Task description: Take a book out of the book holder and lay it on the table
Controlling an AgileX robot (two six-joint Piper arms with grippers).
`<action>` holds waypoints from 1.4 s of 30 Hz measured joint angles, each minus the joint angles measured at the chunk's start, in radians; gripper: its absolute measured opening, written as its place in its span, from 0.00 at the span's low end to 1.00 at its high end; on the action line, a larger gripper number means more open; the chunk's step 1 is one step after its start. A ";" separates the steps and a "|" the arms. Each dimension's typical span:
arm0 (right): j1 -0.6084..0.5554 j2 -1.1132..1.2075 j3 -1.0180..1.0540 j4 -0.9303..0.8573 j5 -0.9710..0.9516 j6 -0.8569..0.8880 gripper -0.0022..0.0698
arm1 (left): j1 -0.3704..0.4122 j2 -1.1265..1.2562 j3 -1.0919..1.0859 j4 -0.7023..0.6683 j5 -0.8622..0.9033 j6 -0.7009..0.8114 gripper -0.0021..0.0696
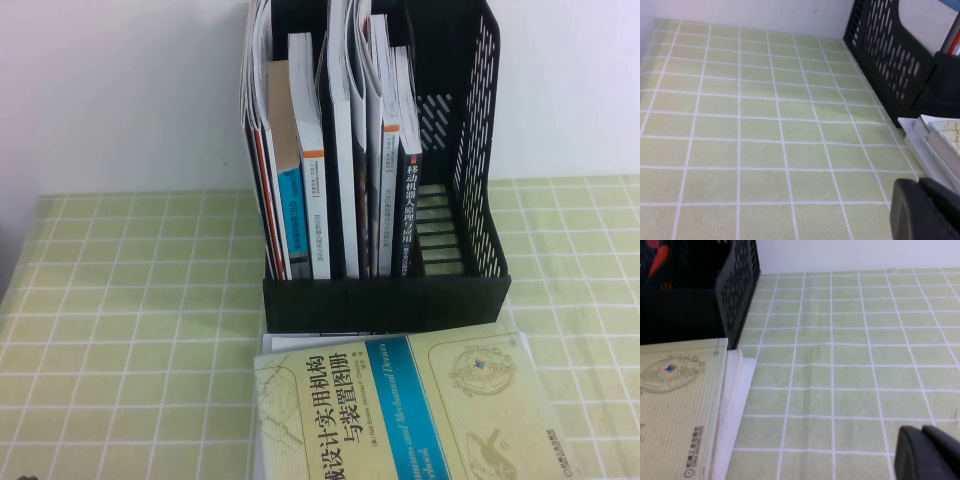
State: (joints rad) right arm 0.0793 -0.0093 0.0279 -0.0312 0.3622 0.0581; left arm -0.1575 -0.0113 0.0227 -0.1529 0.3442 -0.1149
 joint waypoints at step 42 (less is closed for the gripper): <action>0.000 0.000 0.000 0.000 -0.092 0.000 0.03 | 0.000 0.000 0.002 -0.005 -0.050 0.034 0.02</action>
State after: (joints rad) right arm 0.0793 -0.0093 0.0279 -0.0309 0.2697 0.0581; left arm -0.1575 -0.0113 0.0246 -0.1582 0.2939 -0.0805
